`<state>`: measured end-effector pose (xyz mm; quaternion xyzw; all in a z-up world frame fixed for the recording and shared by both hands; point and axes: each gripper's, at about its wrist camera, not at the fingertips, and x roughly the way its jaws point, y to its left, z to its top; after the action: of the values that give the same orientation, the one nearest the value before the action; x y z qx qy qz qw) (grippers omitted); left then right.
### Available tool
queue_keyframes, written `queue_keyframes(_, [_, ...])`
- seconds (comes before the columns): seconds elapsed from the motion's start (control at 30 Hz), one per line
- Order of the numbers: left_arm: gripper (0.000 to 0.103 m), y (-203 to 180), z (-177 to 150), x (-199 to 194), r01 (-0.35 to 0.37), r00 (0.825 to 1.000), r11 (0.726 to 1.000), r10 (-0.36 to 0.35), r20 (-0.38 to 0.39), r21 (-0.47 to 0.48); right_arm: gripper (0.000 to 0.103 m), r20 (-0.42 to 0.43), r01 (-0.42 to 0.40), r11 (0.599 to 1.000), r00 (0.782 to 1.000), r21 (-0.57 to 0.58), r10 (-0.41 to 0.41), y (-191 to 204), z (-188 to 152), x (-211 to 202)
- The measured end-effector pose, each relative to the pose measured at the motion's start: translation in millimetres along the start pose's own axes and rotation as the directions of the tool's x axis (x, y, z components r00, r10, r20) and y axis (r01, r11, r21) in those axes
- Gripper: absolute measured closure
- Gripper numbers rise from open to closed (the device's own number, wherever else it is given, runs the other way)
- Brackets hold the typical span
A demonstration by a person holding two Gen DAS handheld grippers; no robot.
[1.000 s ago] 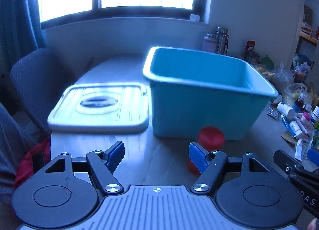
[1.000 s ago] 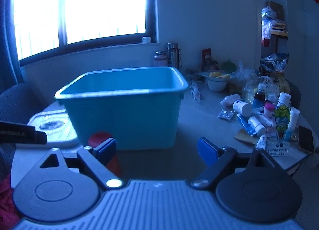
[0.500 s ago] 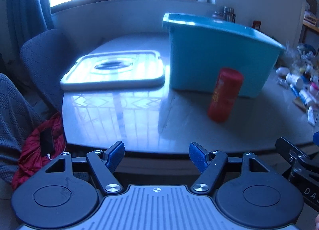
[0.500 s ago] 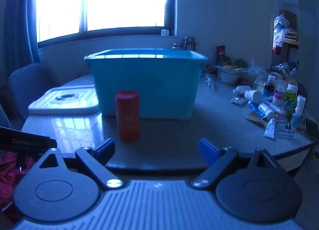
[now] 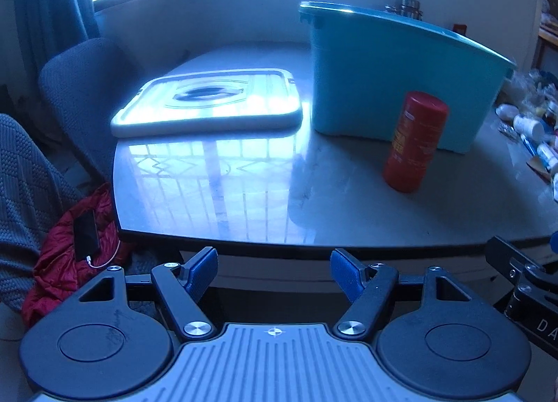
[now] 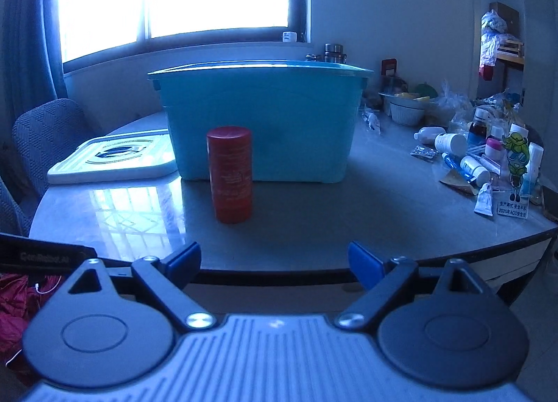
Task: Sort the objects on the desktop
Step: 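Withdraw both tools and move the right tool toward the upright red canister, then grasp the upright red canister with the right tool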
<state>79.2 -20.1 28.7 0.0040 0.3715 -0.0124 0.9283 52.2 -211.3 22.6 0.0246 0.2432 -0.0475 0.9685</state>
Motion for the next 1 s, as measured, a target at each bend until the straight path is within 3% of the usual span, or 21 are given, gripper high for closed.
queue_keyframes(0.27, [0.029, -7.0, 13.6, 13.1, 0.005, 1.0, 1.0, -0.006, 0.012, 0.015, 0.011, -0.012, -0.017, 1.0, 1.0, 0.004, 0.017, 8.4, 8.8, 25.1])
queue_keyframes(1.0, [0.029, 20.9, 59.0, 68.7, -0.023, 1.0, 0.998, 0.022, -0.008, -0.065, 0.011, -0.036, -0.047, 0.999, 0.998, -0.011, 0.047, 37.1, 36.9, 115.8])
